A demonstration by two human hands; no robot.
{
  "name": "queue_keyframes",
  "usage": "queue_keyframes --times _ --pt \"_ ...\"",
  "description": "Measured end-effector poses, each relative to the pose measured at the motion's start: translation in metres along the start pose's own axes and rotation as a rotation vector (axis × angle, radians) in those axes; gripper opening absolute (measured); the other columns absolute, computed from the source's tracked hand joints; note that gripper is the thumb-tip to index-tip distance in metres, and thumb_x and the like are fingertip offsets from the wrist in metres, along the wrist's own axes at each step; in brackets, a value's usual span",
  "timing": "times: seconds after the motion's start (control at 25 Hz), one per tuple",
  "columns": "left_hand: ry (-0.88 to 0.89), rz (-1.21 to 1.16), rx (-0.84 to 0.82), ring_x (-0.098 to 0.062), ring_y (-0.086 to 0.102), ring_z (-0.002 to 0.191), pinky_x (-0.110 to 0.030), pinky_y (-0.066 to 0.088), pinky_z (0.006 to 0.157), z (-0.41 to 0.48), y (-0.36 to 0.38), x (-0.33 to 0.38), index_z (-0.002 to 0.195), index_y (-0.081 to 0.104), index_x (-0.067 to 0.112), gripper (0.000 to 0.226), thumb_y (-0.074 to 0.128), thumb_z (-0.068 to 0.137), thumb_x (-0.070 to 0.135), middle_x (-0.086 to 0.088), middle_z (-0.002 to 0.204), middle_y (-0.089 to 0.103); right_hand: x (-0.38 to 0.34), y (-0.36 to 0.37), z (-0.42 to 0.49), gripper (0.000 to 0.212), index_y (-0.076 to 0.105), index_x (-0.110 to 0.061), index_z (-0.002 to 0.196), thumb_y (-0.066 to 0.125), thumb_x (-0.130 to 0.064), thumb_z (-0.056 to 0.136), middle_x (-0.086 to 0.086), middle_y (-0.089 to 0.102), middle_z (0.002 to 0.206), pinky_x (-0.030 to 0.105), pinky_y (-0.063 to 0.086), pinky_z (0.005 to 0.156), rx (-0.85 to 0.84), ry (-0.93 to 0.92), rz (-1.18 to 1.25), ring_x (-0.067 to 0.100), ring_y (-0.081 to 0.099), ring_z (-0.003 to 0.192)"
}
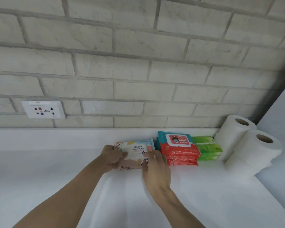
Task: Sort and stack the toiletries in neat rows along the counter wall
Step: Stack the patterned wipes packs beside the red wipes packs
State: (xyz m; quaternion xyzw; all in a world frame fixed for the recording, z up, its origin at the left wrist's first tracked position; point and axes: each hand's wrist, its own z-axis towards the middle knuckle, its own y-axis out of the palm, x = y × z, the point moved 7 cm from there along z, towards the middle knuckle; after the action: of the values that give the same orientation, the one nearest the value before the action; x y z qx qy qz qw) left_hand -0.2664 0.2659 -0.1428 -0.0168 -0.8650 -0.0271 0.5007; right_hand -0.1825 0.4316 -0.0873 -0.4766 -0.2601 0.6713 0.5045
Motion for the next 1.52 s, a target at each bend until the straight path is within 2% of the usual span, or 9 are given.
queue_keyframes --times 0.2,0.32,0.52,0.68,0.8,0.96,1.2,1.44,1.52 --pt "0.017 0.015 0.028 -0.029 0.059 0.068 -0.017 0.041 0.038 0.003 0.003 0.000 0.087 0.060 -0.002 0.014 0.071 0.079 -0.008 -0.022 0.097 0.066 -0.002 0.009 -0.007 0.029 0.069 -0.017 0.108 0.071 -0.010 0.080 0.003 0.060 0.132 0.038 0.059 0.080 -0.049 -0.034 -0.022 0.027 0.058 0.114" --pt "0.019 0.031 0.043 -0.031 0.061 0.071 -0.019 0.045 0.040 0.006 0.005 -0.001 0.087 0.060 -0.002 0.014 0.071 0.079 -0.007 -0.027 0.104 0.067 -0.003 0.021 -0.009 0.033 0.064 -0.016 0.121 0.059 -0.009 0.089 0.005 0.055 0.137 0.038 0.048 0.102 -0.140 -0.066 0.034 0.026 0.047 0.129" --pt "0.044 0.086 0.045 -0.029 0.061 0.068 -0.025 0.040 0.045 0.013 0.005 0.000 0.105 0.058 -0.012 0.034 0.074 0.077 -0.002 -0.028 0.103 0.067 0.002 0.039 -0.006 0.043 0.050 -0.018 0.138 0.052 -0.015 0.095 0.004 0.038 0.151 0.037 0.029 0.118 -0.226 -0.088 0.037 0.026 0.022 0.147" --pt "0.101 0.162 0.021 -0.025 0.060 0.058 -0.022 0.038 0.040 0.013 0.012 0.005 0.108 0.057 -0.013 0.038 0.074 0.081 0.007 -0.024 0.090 0.065 0.005 0.045 -0.010 0.047 0.052 -0.019 0.137 0.060 -0.019 0.090 0.012 0.039 0.151 0.048 0.034 0.115 -0.185 -0.105 0.020 0.035 0.021 0.147" --pt "0.134 0.333 0.079 -0.027 0.063 0.071 -0.024 0.041 0.046 0.012 0.013 0.007 0.096 0.059 -0.003 0.035 0.075 0.079 0.023 -0.021 0.094 0.067 0.006 0.045 -0.013 0.051 0.052 -0.022 0.136 0.065 -0.022 0.086 0.015 0.042 0.148 0.052 0.039 0.110 -0.143 -0.114 0.003 0.039 0.031 0.143" --pt "0.219 0.736 0.165 -0.016 0.054 0.075 -0.023 0.038 0.052 0.002 0.013 0.009 0.092 0.052 0.014 0.034 0.061 0.085 0.046 -0.002 0.093 0.058 0.007 0.045 -0.015 0.052 0.038 -0.025 0.146 0.053 -0.025 0.095 0.013 0.021 0.159 0.047 0.024 0.119 -0.190 -0.133 -0.004 0.034 0.009 0.150" --pt "0.199 0.770 0.122 -0.026 0.052 0.090 -0.036 0.049 0.083 -0.001 0.014 0.004 0.079 0.044 0.023 0.030 0.043 0.088 0.052 -0.007 0.104 0.048 0.009 0.046 -0.017 0.057 0.030 -0.027 0.150 0.049 -0.031 0.097 0.011 0.012 0.162 0.040 0.012 0.118 -0.192 -0.131 -0.021 0.033 0.004 0.150" --pt "0.242 0.706 0.099 -0.025 0.041 0.115 -0.036 0.043 0.093 -0.006 0.014 0.008 0.122 0.047 0.011 0.035 0.043 0.095 0.033 -0.008 0.120 0.042 0.008 0.046 -0.015 0.059 0.023 -0.027 0.153 0.045 -0.033 0.099 0.010 0.002 0.163 0.043 0.009 0.122 -0.257 -0.106 -0.016 0.033 -0.003 0.151" --pt "0.261 0.677 0.095 -0.021 0.037 0.119 -0.034 0.042 0.094 -0.004 0.012 0.005 0.123 0.046 0.013 0.037 0.045 0.092 0.034 -0.005 0.119 0.042 0.006 0.047 -0.016 0.060 0.023 -0.026 0.153 0.045 -0.034 0.098 0.011 0.001 0.163 0.045 0.009 0.123 -0.275 -0.095 -0.010 0.033 -0.004 0.151"
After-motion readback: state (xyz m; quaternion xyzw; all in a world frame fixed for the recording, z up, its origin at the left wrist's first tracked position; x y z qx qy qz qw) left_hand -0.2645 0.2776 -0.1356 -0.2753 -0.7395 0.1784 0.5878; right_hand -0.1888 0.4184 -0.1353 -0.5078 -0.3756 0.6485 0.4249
